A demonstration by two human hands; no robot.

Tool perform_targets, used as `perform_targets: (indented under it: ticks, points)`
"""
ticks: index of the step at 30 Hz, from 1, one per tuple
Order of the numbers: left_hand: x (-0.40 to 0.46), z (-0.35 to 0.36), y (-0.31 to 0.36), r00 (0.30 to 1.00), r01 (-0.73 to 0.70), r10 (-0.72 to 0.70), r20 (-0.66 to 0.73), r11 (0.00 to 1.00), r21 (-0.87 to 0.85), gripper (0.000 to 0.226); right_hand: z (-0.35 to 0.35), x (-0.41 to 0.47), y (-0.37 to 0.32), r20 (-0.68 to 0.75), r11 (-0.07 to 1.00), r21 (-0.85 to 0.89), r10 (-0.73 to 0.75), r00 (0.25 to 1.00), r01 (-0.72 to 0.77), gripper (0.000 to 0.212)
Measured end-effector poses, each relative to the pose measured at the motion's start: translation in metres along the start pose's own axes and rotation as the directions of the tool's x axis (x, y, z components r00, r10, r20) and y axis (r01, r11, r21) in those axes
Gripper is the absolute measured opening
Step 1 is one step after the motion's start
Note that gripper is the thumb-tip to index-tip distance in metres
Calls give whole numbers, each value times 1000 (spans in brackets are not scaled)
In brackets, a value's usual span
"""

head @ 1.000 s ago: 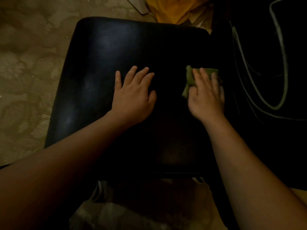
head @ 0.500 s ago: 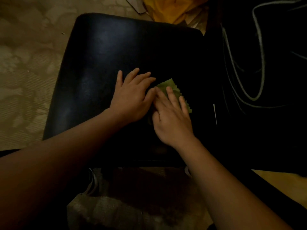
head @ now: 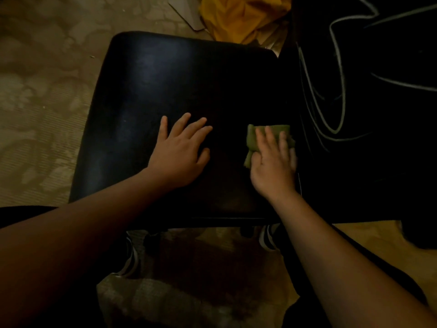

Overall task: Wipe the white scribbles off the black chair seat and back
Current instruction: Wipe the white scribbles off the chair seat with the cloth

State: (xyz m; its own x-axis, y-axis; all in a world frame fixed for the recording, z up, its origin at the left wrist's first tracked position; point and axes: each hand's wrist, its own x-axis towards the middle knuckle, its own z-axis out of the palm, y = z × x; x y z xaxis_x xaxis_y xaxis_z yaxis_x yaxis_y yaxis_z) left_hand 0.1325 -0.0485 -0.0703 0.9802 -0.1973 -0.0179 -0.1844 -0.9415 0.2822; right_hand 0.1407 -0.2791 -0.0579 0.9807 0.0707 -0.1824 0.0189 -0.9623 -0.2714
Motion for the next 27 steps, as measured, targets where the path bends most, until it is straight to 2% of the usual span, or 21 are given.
perform_targets:
  ticks: [5, 8, 10, 15, 17, 21, 25, 27]
  points:
    - [-1, 3, 3, 1000, 22, -22, 5, 999, 35, 64, 17, -63, -38, 75, 967, -86, -232, 970, 238, 63]
    - [-2, 2, 5, 1000, 26, -26, 1, 999, 28, 62, 20, -66, -26, 78, 958, -63, -275, 958, 280, 60]
    - [-2, 1, 4, 1000, 25, -25, -3, 999, 19, 62, 16, -61, -10, 54, 965, -58, -253, 966, 256, 59]
    - [-1, -4, -4, 998, -25, 24, 50, 1000, 17, 63, 4, -49, 32, -34, 998, 30, -56, 998, 57, 56]
    - [-4, -7, -12, 999, -27, 25, 31, 999, 42, 67, 1, -44, 44, -45, 998, 54, -22, 999, 25, 56]
    - [-15, -9, -23, 989, 150, -151, 2, 986, 70, 81, -2, -35, 48, -43, 998, 48, -27, 999, 29, 56]
    - [-23, -2, -6, 980, 193, -196, 23, 976, 105, 82, 2, -33, 27, -44, 996, 20, 89, 995, -89, 60]
    - [-25, 0, -1, 977, 212, -214, 10, 973, 94, 79, 7, -41, 7, -20, 998, -14, 61, 998, -61, 62]
